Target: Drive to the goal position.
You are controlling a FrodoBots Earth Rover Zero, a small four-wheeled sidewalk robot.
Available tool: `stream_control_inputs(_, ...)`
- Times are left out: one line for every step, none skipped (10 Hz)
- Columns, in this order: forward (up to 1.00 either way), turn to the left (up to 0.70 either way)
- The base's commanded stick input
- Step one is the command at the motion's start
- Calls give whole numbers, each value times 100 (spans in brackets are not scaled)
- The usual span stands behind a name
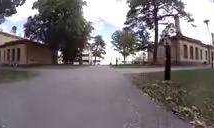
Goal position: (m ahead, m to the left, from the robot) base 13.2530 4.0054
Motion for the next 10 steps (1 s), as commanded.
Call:
stream_control_inputs(85,0)
stream_control_inputs(85,0)
stream_control_inputs(85,0)
stream_control_inputs(85,0)
stream_control_inputs(85,0)
stream_control_inputs(85,0)
stream_control_inputs(85,0)
stream_control_inputs(85,0)
stream_control_inputs(85,0)
stream_control_inputs(85,0)
